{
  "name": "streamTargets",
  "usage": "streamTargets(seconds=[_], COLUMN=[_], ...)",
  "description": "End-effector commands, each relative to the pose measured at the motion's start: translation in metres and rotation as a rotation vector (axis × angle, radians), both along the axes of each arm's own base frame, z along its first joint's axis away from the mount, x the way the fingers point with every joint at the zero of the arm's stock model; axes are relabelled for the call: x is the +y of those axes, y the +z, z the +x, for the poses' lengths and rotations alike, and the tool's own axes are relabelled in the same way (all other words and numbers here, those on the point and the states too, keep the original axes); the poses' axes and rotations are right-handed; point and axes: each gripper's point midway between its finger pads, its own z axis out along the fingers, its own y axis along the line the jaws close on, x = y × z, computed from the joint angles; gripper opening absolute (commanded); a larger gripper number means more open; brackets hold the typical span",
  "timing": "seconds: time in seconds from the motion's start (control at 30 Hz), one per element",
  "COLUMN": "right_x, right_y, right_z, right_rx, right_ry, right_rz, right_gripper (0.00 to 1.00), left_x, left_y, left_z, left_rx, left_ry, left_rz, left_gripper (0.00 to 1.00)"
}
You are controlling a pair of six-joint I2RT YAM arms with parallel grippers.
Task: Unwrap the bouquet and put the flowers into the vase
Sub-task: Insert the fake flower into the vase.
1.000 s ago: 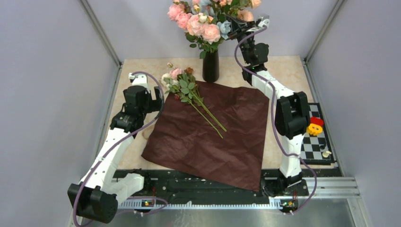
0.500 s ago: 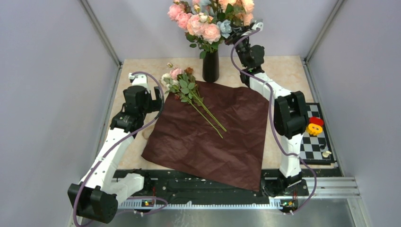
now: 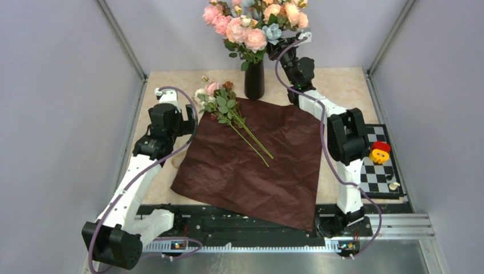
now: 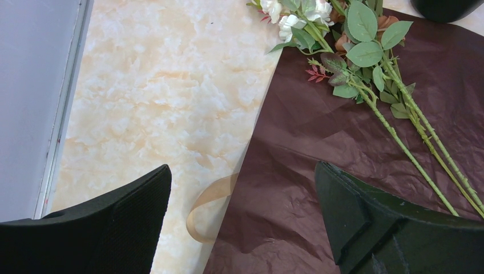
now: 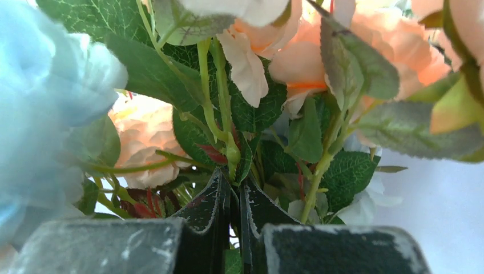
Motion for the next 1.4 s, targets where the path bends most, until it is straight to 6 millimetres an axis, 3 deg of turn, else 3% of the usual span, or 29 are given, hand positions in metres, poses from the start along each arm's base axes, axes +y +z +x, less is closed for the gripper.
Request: streamTargets(seconds=[0.0, 0.37, 0.53, 0.77, 0.87, 1.37], right_x=[0.013, 0.018, 0.017, 0.017, 0.018, 0.004], right_y=[-0.004, -0.014, -0.015, -0.019, -0.022, -0.037], right_z=[-0.006, -0.002, -0.004, -0.005, -0.006, -0.022], right_rx=[0.0, 0.027, 0.03, 0.039, 0.046, 0.075], right_ry=[0.036, 0.052, 0.051, 0.055, 0.056, 0.022], right_rz=[-0.008, -0.014, -0.011, -0.013, -0.015, -0.019], right_gripper=[0.0, 0.0, 0.16, 0.24, 0.36, 0.65], left_x=[0.003, 0.004, 0.004, 0.004, 0.004, 0.004], left_y=[0.01, 0.01, 0.01, 0.011, 0.01, 0.01], left_z=[0.004, 0.004, 0.004, 0.004, 0.004, 0.003], left_rx=[-0.044, -0.044, -0.043, -0.046, -0.044, -0.045], left_ry=[0.014, 0.02, 0.019, 0.018, 0.019, 0.021], left_rz=[-0.005, -0.004, -0.004, -0.005, -0.004, -0.006], left_gripper=[0.99, 0.99, 0.99, 0.99, 0.99, 0.99])
